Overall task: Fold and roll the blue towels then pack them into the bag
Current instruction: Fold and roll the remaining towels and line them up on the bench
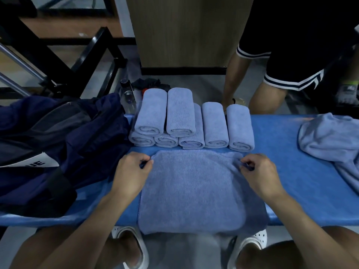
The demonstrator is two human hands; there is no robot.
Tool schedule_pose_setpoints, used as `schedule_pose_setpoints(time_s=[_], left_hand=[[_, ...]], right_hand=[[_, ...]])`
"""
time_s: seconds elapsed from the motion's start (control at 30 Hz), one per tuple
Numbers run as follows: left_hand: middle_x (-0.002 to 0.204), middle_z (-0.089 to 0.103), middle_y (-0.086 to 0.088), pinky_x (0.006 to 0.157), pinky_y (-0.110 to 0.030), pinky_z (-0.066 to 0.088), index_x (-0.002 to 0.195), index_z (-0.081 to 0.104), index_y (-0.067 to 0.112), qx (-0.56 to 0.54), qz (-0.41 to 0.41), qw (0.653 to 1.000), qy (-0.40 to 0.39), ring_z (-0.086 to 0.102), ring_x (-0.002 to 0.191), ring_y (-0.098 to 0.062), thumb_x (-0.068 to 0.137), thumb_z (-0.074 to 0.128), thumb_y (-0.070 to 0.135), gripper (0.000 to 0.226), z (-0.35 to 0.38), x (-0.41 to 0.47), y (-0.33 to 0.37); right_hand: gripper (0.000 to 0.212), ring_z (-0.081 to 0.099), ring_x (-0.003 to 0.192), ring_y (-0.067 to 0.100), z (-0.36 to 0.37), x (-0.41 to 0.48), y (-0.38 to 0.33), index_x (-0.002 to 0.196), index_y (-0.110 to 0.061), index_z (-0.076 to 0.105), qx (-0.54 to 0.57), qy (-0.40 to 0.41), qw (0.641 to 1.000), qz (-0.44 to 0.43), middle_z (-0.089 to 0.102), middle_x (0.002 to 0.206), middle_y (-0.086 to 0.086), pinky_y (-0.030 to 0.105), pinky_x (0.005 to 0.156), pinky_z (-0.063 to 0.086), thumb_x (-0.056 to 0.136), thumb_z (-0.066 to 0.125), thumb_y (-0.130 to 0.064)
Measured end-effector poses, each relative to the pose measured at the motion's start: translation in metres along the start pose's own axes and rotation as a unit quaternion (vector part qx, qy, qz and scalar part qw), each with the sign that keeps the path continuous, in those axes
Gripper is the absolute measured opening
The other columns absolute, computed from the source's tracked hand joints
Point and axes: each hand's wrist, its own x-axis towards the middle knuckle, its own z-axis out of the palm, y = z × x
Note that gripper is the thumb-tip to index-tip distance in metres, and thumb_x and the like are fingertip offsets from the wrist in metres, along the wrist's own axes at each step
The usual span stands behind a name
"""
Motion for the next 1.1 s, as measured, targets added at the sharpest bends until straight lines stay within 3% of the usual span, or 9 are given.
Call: schedule_pose_setpoints(time_s=[0.13, 0.27, 0.33, 0.4, 0.5, 0.57, 0.63, 0.87, 1.1], left_hand=[[0.083, 0.065, 0.005, 0.063, -0.004, 0.040, 0.080, 0.070, 0.012, -0.015, -0.024, 1.000, 0.003, 0.060, 0.077, -0.004, 0.091, 0.067, 0.014, 0.012, -0.001, 0.000, 0.002], [0.079, 0.064, 0.000, 0.059, -0.008, 0.043, 0.076, 0.065, 0.014, -0.052, -0.027, 0.998, 0.020, 0.060, 0.070, -0.009, 0.090, 0.067, 0.011, 0.014, -0.003, -0.003, 0.008], [0.070, 0.065, -0.010, 0.051, -0.017, 0.044, 0.080, 0.064, 0.016, -0.080, -0.047, 0.996, 0.010, 0.058, 0.057, -0.015, 0.091, 0.066, 0.012, 0.011, -0.004, -0.004, 0.010], [0.066, 0.065, -0.017, 0.049, -0.028, 0.043, 0.082, 0.063, 0.019, -0.113, -0.066, 0.991, -0.002, 0.052, 0.053, -0.019, 0.091, 0.066, 0.013, 0.011, -0.006, -0.006, 0.010], [0.071, 0.069, -0.009, 0.057, -0.023, 0.048, 0.083, 0.067, 0.021, -0.138, -0.077, 0.987, -0.002, 0.061, 0.062, -0.010, 0.091, 0.067, 0.012, 0.012, -0.010, -0.007, 0.009], [0.074, 0.070, 0.003, 0.060, -0.009, 0.048, 0.080, 0.068, 0.022, -0.153, -0.070, 0.986, 0.000, 0.064, 0.066, 0.002, 0.089, 0.069, 0.008, 0.016, -0.015, -0.008, 0.011], [0.069, 0.070, 0.008, 0.061, -0.007, 0.049, 0.077, 0.068, 0.022, -0.184, -0.066, 0.981, 0.003, 0.063, 0.064, 0.004, 0.088, 0.070, 0.003, 0.022, -0.021, -0.010, 0.013], [0.071, 0.072, 0.009, 0.066, -0.011, 0.052, 0.081, 0.071, 0.018, -0.264, -0.066, 0.962, 0.004, 0.064, 0.069, -0.003, 0.087, 0.068, -0.005, 0.024, -0.049, -0.025, 0.025], [0.083, 0.077, 0.000, 0.081, -0.026, 0.057, 0.088, 0.075, 0.014, -0.283, -0.043, 0.957, 0.039, 0.071, 0.080, -0.012, 0.087, 0.073, 0.005, 0.009, -0.083, -0.036, 0.057]], right_hand=[[0.008, 0.057, 0.070, 0.027, -0.003, -0.002, -0.002, 0.079, -0.009, 0.069, -0.025, -0.007, 1.000, 0.009, 0.065, 0.070, 0.006, 0.030, 0.059, 0.037, 0.083, 0.065, -0.003], [0.012, 0.051, 0.059, 0.017, -0.007, -0.001, 0.002, 0.073, -0.011, 0.066, -0.016, -0.007, 0.999, 0.027, 0.059, 0.060, -0.001, 0.017, 0.054, 0.037, 0.083, 0.068, -0.005], [0.016, 0.053, 0.058, 0.012, -0.008, 0.000, 0.003, 0.070, -0.016, 0.065, 0.014, -0.015, 0.999, 0.046, 0.061, 0.060, -0.003, 0.010, 0.054, 0.040, 0.082, 0.071, -0.007], [0.019, 0.055, 0.061, 0.017, -0.009, 0.002, 0.008, 0.067, -0.019, 0.064, 0.056, -0.022, 0.996, 0.069, 0.065, 0.063, 0.001, 0.016, 0.057, 0.042, 0.081, 0.075, -0.012], [0.022, 0.057, 0.064, 0.019, -0.010, 0.002, 0.016, 0.063, -0.020, 0.065, 0.154, -0.038, 0.982, 0.105, 0.069, 0.068, 0.009, 0.032, 0.064, 0.047, 0.079, 0.078, -0.012], [0.021, 0.056, 0.064, 0.017, -0.015, -0.002, 0.016, 0.066, -0.021, 0.065, 0.184, -0.053, 0.974, 0.118, 0.068, 0.069, 0.010, 0.033, 0.063, 0.046, 0.079, 0.078, -0.011], [0.022, 0.053, 0.063, 0.016, -0.022, -0.007, 0.013, 0.066, -0.015, 0.062, 0.196, -0.069, 0.971, 0.117, 0.064, 0.067, 0.010, 0.033, 0.063, 0.044, 0.081, 0.076, -0.008], [0.030, 0.041, 0.058, 0.016, -0.052, -0.028, 0.016, 0.065, -0.013, 0.052, 0.171, -0.098, 0.977, 0.086, 0.049, 0.060, 0.004, 0.026, 0.052, 0.034, 0.080, 0.067, 0.009], [0.021, 0.051, 0.061, 0.005, -0.102, -0.042, -0.025, 0.073, -0.012, 0.070, 0.270, -0.018, 0.962, 0.024, 0.063, 0.066, 0.001, 0.013, 0.056, 0.041, 0.085, 0.065, 0.005]])
